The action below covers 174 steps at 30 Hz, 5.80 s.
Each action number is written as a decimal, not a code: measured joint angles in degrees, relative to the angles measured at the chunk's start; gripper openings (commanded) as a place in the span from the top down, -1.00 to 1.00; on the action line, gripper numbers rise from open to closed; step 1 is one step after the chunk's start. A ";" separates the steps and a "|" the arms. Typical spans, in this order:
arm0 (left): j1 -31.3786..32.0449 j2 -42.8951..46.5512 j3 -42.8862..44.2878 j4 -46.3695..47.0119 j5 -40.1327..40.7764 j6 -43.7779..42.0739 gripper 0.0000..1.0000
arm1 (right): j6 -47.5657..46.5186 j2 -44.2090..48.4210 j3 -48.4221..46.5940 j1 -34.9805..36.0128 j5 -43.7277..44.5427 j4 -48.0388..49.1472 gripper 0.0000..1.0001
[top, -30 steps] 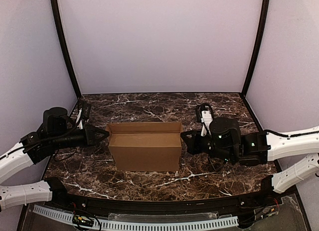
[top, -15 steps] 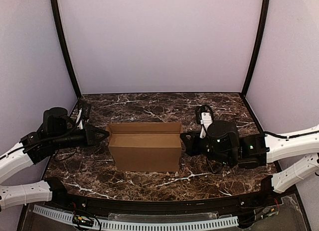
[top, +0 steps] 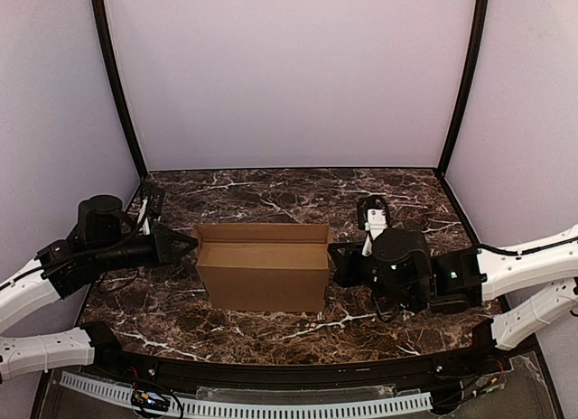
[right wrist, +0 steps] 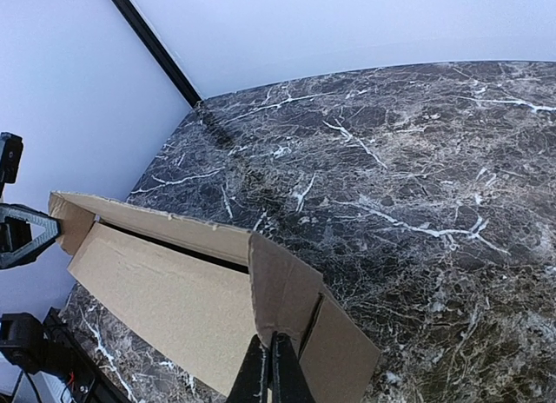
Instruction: Fold the paper box
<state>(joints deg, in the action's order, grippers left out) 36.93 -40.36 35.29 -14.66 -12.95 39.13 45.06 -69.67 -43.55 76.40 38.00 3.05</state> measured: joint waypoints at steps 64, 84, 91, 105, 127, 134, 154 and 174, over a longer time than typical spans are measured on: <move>0.87 4.98 -8.98 7.43 1.33 2.60 0.93 | 9.44 -5.81 1.46 9.22 15.58 0.44 0.82; 0.96 5.35 -9.81 7.78 1.64 3.52 0.94 | -14.25 4.50 5.88 9.33 5.11 5.25 -0.20; 1.16 4.26 -9.09 7.72 1.95 3.50 0.93 | -24.85 9.18 3.80 7.41 -1.60 10.97 0.02; 1.73 3.61 -8.31 7.04 4.07 3.58 0.94 | -31.26 -11.04 -19.63 -1.01 -10.34 9.64 1.00; 2.75 3.06 -7.85 5.09 7.61 6.38 0.64 | -25.38 -25.83 -24.59 -3.34 -14.40 8.98 1.00; 2.78 4.04 -7.74 3.26 6.69 6.54 0.47 | -21.73 -25.62 -21.42 -3.26 -16.17 10.51 1.00; 2.78 3.50 7.67 -8.55 -0.09 0.92 0.73 | -15.34 -25.97 -15.21 -2.67 -16.35 15.96 1.00; 1.51 -14.19 11.19 -2.56 -2.34 -14.01 0.99 | -15.21 -25.97 -14.58 -2.56 -16.41 17.40 1.00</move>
<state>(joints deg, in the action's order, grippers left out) 38.44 -54.54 46.48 -17.21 -15.29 25.12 29.85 -95.64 -58.13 73.84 21.58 20.45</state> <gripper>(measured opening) 0.006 0.002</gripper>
